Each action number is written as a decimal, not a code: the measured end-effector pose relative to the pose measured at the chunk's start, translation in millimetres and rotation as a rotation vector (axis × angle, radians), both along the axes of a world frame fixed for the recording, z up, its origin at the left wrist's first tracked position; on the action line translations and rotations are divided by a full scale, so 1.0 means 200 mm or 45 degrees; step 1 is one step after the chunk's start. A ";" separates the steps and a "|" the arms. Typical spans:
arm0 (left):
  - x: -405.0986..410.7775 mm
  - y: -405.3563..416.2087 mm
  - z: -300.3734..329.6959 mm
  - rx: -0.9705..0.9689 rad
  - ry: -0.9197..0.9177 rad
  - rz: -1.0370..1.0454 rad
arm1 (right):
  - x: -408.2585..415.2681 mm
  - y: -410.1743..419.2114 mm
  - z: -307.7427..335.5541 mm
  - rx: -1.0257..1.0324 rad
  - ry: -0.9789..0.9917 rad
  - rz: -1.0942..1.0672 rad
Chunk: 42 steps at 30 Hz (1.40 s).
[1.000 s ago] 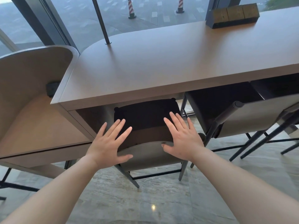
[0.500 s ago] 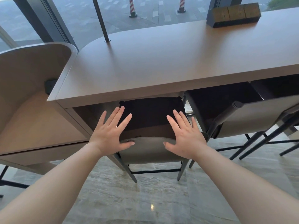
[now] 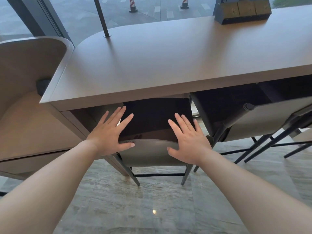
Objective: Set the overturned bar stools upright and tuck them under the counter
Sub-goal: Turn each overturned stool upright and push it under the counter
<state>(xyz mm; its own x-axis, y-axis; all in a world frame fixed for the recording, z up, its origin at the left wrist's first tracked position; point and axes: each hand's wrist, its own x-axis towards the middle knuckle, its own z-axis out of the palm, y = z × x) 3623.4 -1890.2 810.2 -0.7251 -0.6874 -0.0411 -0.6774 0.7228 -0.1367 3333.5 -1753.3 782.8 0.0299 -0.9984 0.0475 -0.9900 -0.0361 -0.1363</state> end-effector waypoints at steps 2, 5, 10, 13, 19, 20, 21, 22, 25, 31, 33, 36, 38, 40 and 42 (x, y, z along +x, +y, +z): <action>0.01 -0.01 -0.01 0.094 0.048 0.007 | 0.00 0.00 0.00 -0.011 0.039 0.013; 0.02 -0.01 -0.01 0.166 0.068 0.031 | 0.02 0.00 0.01 -0.061 0.082 0.019; 0.03 0.00 -0.01 0.138 0.074 0.043 | 0.03 -0.01 0.01 -0.155 0.114 0.014; 0.03 0.01 0.00 0.140 0.071 0.042 | 0.01 -0.05 0.01 -0.148 0.147 0.033; 0.06 0.02 0.00 0.119 0.043 0.112 | 0.00 -0.16 0.05 -0.093 0.186 0.100; 0.06 0.02 0.00 0.113 0.045 0.121 | 0.00 -0.17 0.05 -0.086 0.182 0.099; 0.06 0.01 0.00 0.106 0.050 0.122 | 0.00 -0.18 0.05 -0.084 0.177 0.095; 0.05 0.01 0.00 0.104 0.061 0.116 | -0.01 -0.19 0.04 -0.081 0.173 0.092; 0.02 0.00 -0.01 0.087 0.094 0.102 | -0.05 -0.19 0.03 -0.076 0.182 0.095; 0.01 -0.01 -0.02 0.031 0.085 0.070 | -0.06 -0.20 0.02 -0.061 0.159 0.038; 0.00 0.00 -0.02 -0.022 0.075 0.037 | -0.07 -0.21 0.01 -0.038 0.118 0.031; 0.00 0.00 -0.03 -0.064 0.078 0.011 | -0.08 -0.21 0.01 0.006 0.070 0.033; 0.00 0.00 -0.03 -0.073 0.073 0.006 | -0.08 -0.20 0.01 0.026 0.053 0.037; -0.01 0.00 -0.02 -0.077 0.063 0.006 | -0.08 -0.20 0.01 0.033 0.040 0.040; -0.01 0.00 -0.02 -0.070 0.057 0.005 | -0.08 -0.20 0.01 0.032 0.036 0.045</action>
<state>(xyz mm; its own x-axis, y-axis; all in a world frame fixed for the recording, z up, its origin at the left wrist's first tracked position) 3621.0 -1890.5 807.1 -0.7226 -0.6907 0.0290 -0.6866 0.7122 -0.1458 3317.1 -1792.9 784.2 0.0665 -0.9976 0.0215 -0.9916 -0.0685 -0.1099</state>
